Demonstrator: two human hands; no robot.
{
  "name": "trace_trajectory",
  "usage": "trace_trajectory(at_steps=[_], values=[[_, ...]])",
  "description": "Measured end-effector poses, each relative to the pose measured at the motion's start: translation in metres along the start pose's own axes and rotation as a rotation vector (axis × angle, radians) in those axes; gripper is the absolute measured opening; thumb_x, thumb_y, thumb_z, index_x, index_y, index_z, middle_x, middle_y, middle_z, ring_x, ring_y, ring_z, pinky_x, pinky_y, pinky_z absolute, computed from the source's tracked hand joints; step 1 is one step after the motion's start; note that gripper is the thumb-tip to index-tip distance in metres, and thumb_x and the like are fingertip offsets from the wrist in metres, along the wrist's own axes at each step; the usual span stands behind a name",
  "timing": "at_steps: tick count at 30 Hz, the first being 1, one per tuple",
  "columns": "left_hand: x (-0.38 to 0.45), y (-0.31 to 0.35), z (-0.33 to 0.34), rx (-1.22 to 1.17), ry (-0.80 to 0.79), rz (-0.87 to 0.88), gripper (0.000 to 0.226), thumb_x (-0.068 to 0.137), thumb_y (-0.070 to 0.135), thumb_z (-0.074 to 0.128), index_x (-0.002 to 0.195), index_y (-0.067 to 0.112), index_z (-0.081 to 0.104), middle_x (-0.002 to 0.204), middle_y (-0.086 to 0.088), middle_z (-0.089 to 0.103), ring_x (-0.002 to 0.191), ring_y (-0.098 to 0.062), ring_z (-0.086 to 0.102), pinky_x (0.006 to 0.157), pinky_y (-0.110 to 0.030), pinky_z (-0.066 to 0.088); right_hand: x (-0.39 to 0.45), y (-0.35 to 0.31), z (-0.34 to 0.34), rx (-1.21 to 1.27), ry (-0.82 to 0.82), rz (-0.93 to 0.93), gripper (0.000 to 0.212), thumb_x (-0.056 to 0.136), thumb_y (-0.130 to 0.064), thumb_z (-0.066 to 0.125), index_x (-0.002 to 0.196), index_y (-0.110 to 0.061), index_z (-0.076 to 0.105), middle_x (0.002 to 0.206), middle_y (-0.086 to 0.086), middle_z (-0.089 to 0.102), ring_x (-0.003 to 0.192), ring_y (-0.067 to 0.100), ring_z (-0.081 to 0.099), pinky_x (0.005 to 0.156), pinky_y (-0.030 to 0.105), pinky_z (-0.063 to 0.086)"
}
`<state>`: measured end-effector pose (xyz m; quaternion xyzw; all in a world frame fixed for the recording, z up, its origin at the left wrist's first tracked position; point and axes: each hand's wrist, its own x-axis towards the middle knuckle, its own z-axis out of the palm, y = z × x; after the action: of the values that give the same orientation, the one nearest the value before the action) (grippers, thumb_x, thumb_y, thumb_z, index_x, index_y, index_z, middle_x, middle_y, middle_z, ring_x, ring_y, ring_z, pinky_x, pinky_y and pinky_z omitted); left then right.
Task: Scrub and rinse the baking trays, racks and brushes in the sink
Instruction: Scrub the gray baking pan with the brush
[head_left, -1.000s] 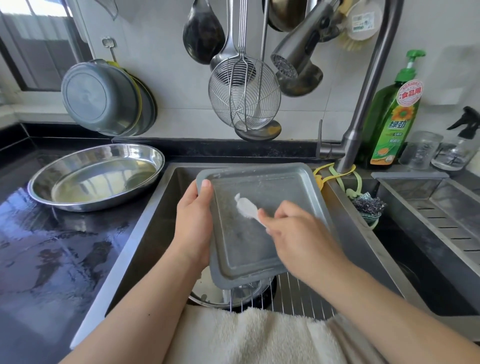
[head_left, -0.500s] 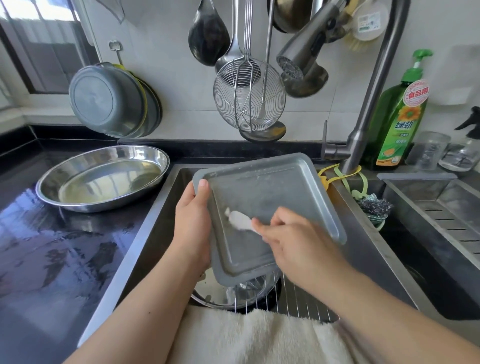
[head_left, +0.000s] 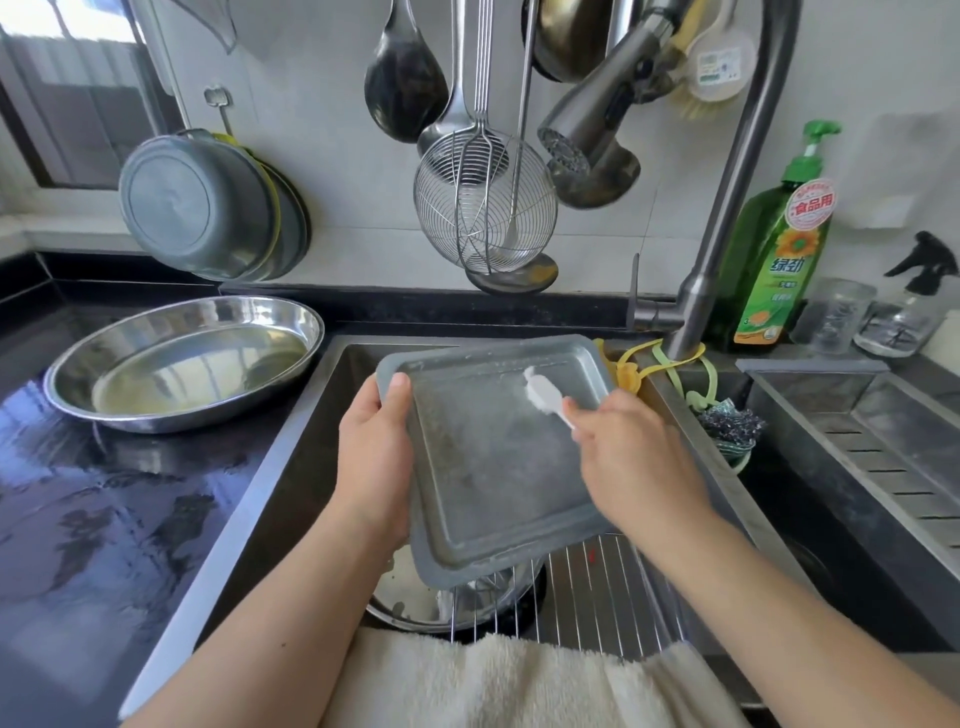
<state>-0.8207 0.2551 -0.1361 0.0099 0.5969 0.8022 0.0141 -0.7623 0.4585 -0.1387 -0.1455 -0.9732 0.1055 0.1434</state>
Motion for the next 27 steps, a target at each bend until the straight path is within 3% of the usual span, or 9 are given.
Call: trace_trajectory(at_steps=[5,9,12,18,23,27], values=[[0.003,-0.005,0.0,0.049,-0.004,-0.035,0.021,0.106,0.014,0.055,0.107,0.022,0.074,0.106,-0.008,0.078,0.099,-0.028,0.076,0.084,-0.046,0.063,-0.023,-0.023,0.008,0.225,-0.142,-0.17,0.03,0.105,-0.041,0.044,0.13,-0.037,0.062,0.092,-0.008,0.05,0.075,0.012,0.055,0.065,0.042,0.053],[0.004,-0.007,-0.001,0.057,0.014,-0.033,0.021,0.107,0.015,0.054,0.108,0.024,0.073,0.104,-0.003,0.078,0.097,-0.023,0.076,0.08,-0.042,0.062,0.005,0.007,0.001,0.122,0.0,-0.035,0.042,0.107,-0.027,0.045,0.146,-0.042,0.051,0.094,-0.006,0.046,0.083,0.022,0.054,0.069,0.044,0.053],[0.003,-0.006,0.0,0.069,0.029,-0.027,0.022,0.106,0.013,0.053,0.108,0.023,0.072,0.102,-0.003,0.078,0.093,-0.021,0.076,0.071,-0.034,0.06,0.002,0.018,0.002,0.193,-0.018,-0.006,0.04,0.105,-0.027,0.05,0.144,-0.038,0.055,0.091,-0.01,0.045,0.083,0.016,0.053,0.07,0.039,0.053],[0.001,-0.004,0.001,0.066,0.008,-0.04,0.018,0.107,0.017,0.054,0.11,0.02,0.072,0.104,-0.005,0.078,0.095,-0.023,0.077,0.075,-0.038,0.062,0.003,0.011,0.001,0.047,0.054,0.101,0.046,0.103,-0.014,0.046,0.146,-0.031,0.048,0.109,-0.001,0.049,0.09,0.025,0.056,0.065,0.037,0.049],[0.002,-0.003,0.0,0.037,0.056,-0.042,0.019,0.107,0.018,0.055,0.104,0.021,0.073,0.105,-0.008,0.078,0.102,-0.03,0.074,0.089,-0.048,0.061,-0.017,-0.02,0.011,0.113,-0.107,-0.156,0.053,0.102,-0.018,0.05,0.147,-0.045,0.041,0.098,-0.009,0.044,0.078,0.017,0.054,0.066,0.042,0.055],[0.001,-0.003,-0.002,0.022,0.082,-0.026,0.02,0.107,0.018,0.054,0.104,0.021,0.073,0.107,-0.01,0.077,0.103,-0.031,0.074,0.093,-0.051,0.06,0.003,0.008,0.001,0.017,-0.012,0.081,0.049,0.104,-0.013,0.047,0.15,-0.031,0.042,0.104,-0.004,0.044,0.076,0.019,0.057,0.058,0.036,0.053]])
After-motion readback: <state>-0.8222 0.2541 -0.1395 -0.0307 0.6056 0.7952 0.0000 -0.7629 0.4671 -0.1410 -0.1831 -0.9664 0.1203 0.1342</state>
